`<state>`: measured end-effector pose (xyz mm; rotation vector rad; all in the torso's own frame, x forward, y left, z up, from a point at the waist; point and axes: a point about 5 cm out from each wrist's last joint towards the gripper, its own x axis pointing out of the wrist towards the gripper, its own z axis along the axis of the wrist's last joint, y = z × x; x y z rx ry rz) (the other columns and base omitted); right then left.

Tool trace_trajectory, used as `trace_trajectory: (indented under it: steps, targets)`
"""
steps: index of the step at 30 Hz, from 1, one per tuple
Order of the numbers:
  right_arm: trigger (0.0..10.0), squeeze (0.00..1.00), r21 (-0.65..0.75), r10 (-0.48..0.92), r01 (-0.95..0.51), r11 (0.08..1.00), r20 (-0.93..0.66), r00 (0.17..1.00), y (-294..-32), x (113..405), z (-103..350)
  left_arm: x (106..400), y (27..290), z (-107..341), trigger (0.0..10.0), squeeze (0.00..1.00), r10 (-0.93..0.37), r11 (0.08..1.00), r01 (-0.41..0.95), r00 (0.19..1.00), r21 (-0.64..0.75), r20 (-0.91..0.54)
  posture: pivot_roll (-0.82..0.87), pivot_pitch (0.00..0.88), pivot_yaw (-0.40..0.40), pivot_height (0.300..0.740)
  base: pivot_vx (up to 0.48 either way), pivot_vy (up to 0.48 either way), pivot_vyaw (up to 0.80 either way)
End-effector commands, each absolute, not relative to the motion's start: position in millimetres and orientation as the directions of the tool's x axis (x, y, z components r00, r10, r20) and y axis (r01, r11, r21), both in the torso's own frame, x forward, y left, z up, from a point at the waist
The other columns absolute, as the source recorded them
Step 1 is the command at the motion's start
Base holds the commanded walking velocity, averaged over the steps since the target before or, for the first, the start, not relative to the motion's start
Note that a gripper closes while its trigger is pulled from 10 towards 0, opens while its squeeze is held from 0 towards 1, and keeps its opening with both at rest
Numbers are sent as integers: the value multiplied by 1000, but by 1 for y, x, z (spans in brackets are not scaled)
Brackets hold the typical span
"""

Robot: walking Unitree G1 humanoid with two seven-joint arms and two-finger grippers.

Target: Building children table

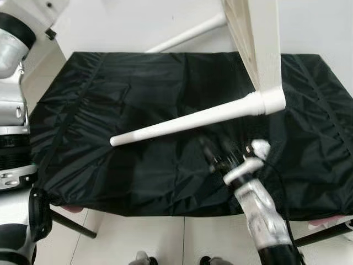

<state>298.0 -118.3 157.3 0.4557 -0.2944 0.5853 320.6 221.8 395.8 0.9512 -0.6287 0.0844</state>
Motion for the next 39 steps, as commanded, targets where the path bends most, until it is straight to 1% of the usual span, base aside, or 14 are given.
trace_trajectory:
  steps: [1,7,13,16,20,21,23,24,25,26,33,34,36,39]
  targets:
    - [10000,0,363,514,-633,684,375,771,-110,299,152,309,239,408,10000,0,-87,713,-404,760,573,644,42,40,18,740,0,0,0]
    - [10000,0,365,545,-702,612,448,709,-93,317,176,305,234,408,10000,0,-95,713,-401,757,575,646,49,36,14,740,0,0,0]
    - [10000,0,407,451,-654,637,492,745,-91,337,192,304,232,407,10000,0,-101,712,-397,758,579,644,53,34,15,740,0,0,0]
    - [10000,0,503,306,-564,655,505,807,-86,354,199,303,230,407,10000,0,-107,709,-389,765,588,636,64,36,16,740,0,0,0]
    - [10000,0,517,275,-555,652,520,808,-83,357,202,304,230,407,10000,0,-110,705,-386,769,595,629,69,39,18,740,0,0,0]
    - [6314,0,519,251,-554,651,542,802,-83,359,207,304,229,406,10000,0,-114,702,-381,773,601,624,69,39,20,740,0,0,0]
    - [6314,0,520,235,-554,650,556,797,-84,361,211,304,229,405,10000,0,-117,700,-378,776,605,620,69,39,20,740,0,0,0]
    - [3608,0,528,205,-546,650,570,795,-86,363,218,305,229,405,10000,0,-120,701,-372,779,608,615,71,41,23,740,0,0,0]
    - [3608,0,528,205,-546,650,570,795,-86,363,218,305,229,405,10000,0,-120,701,-372,779,608,615,71,41,23,740,0,0,0]
    - [0,0,530,174,-547,649,596,784,-87,365,227,305,228,404,10000,0,-123,702,-365,784,611,609,70,43,27,740,0,0,0]
    - [0,0,450,128,-553,701,684,719,-85,357,250,309,225,400,10000,0,-138,711,-329,802,622,581,63,60,32,740,0,0,0]
    - [0,0,369,138,-540,757,716,684,-87,350,254,310,225,399,10000,0,-135,712,-328,803,621,580,58,67,37,740,0,0,0]
    - [0,0,349,144,-537,768,723,675,-88,348,255,310,226,399,10000,0,-135,712,-329,803,621,580,58,67,37,740,0,0,0]
    - [0,0,222,181,-533,817,778,601,-87,337,267,312,225,398,10000,0,-132,722,-322,805,612,579,50,70,45,740,0,0,0]
